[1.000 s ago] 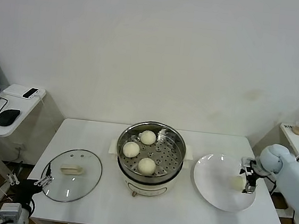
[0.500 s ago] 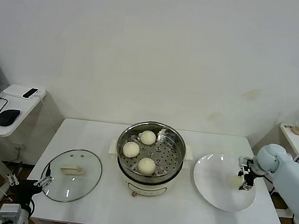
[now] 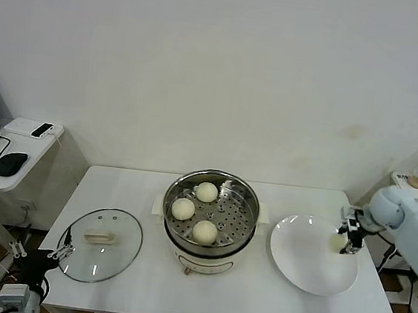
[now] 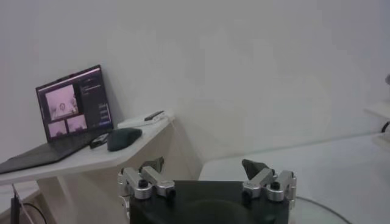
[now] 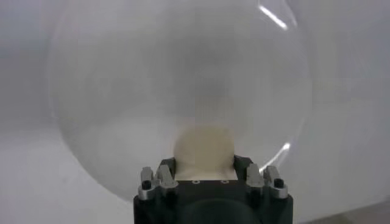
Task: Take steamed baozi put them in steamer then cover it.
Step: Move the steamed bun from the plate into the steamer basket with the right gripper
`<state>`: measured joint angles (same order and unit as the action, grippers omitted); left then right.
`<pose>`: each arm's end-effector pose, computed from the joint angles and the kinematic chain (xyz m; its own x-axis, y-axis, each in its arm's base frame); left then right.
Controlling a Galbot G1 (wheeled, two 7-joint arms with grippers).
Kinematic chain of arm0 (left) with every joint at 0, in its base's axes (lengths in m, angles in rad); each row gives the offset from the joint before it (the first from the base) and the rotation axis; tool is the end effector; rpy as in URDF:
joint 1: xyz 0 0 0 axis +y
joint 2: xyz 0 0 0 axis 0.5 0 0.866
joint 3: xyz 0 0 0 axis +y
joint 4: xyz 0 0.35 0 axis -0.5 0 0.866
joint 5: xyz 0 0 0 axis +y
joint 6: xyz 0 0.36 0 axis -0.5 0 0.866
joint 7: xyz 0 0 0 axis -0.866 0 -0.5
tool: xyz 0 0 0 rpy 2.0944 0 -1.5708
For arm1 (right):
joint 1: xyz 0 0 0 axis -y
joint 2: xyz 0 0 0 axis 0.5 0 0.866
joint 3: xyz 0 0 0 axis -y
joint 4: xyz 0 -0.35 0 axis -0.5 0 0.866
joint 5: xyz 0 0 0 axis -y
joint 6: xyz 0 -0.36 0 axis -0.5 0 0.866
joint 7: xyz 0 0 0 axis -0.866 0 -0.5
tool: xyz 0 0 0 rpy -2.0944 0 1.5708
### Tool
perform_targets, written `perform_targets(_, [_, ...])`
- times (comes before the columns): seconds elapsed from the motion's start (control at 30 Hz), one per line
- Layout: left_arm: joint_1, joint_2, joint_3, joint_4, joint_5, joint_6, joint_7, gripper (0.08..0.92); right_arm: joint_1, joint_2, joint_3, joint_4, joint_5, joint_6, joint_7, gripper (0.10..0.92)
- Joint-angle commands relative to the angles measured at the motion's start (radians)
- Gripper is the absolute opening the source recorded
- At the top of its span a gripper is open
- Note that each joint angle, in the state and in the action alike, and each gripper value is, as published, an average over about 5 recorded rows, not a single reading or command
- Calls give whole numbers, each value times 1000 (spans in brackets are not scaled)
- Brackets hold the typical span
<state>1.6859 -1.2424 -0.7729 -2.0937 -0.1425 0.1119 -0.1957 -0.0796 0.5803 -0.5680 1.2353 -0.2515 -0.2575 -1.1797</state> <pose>0.1614 0.1277 -0.2896 -0.9593 -0.2564 0.1180 -0.2132 0.9322 0.2926 0.5082 -0.2264 -0.1598 -0.2417 0.0197 0.9701 -0.9676 0.0701 -0.2425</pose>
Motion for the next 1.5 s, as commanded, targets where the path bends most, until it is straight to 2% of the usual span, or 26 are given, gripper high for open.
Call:
perform_targets(0.03, [-1, 3, 1, 0, 0, 1, 0, 823, 311, -58, -242, 183, 199, -72, 2, 598])
perform_targets(0.2, [-2, 7, 1, 0, 0, 0, 0, 823, 516, 2, -401, 264, 333, -140, 40, 602])
perform_targets(0.4, [-4, 10, 3, 7, 1, 0, -1, 823, 695, 137, -544, 293, 485, -221, 103, 605])
perform_targets(0.77, [-15, 7, 5, 22, 7, 1, -1, 823, 673, 348, -604, 314, 711, -389, 261, 611])
perform_targets(1.17, [-21, 3, -6, 29, 5, -2, -1, 823, 518, 457, -625, 200, 665, -446, 297, 611])
perform_targets(1.5, [-24, 4, -11, 27, 4, -2, -1, 823, 474, 472, -625, 140, 599, -458, 290, 611])
